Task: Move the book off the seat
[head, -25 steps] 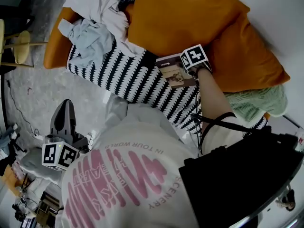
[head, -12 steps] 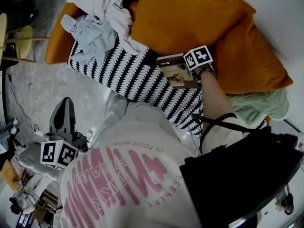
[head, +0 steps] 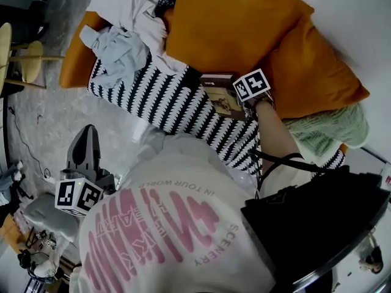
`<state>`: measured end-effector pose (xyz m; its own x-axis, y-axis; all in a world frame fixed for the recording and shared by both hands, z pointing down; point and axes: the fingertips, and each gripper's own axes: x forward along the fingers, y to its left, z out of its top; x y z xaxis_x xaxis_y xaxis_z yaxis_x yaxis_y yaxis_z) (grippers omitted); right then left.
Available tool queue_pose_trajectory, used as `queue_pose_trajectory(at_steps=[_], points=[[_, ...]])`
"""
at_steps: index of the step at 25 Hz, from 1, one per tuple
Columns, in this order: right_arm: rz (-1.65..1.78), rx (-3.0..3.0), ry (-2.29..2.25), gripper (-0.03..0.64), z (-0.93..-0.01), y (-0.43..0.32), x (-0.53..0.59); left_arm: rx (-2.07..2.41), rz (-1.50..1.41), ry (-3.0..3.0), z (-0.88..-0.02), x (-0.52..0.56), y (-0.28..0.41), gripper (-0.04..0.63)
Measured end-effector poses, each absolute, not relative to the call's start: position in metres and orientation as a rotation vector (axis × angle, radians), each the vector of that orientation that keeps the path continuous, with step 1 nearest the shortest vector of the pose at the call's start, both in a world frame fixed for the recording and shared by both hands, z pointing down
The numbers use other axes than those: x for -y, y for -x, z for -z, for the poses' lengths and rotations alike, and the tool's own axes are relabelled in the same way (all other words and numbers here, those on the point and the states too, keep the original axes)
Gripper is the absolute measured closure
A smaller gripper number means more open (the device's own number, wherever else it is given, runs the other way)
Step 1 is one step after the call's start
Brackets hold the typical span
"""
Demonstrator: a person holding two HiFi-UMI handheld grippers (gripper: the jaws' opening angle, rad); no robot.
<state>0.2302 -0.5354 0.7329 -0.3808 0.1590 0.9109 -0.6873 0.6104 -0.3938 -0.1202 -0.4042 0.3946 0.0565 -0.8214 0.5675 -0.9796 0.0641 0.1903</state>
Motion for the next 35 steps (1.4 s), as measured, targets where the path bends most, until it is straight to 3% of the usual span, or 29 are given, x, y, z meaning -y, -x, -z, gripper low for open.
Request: queue_pose_trajectory(at_steps=[13, 24, 35], points=[[-1.229, 1.983, -0.723, 0.447, -0.65, -0.249, 0.53, 1.684, -0.276, -1.997, -0.384, 0.428, 0.097, 0.588], [-1.36, 2.294, -1.214, 0.446, -0.516, -0.264, 0.524, 1.405, -0.13, -2.286, -0.359, 0.495, 0.073, 0.588], [-1.44, 2.587, -1.606, 0.446, -0.398, -0.232, 0.474, 1.091, -0.033, -2.512, -0.312, 0.513, 0.059, 0.588]])
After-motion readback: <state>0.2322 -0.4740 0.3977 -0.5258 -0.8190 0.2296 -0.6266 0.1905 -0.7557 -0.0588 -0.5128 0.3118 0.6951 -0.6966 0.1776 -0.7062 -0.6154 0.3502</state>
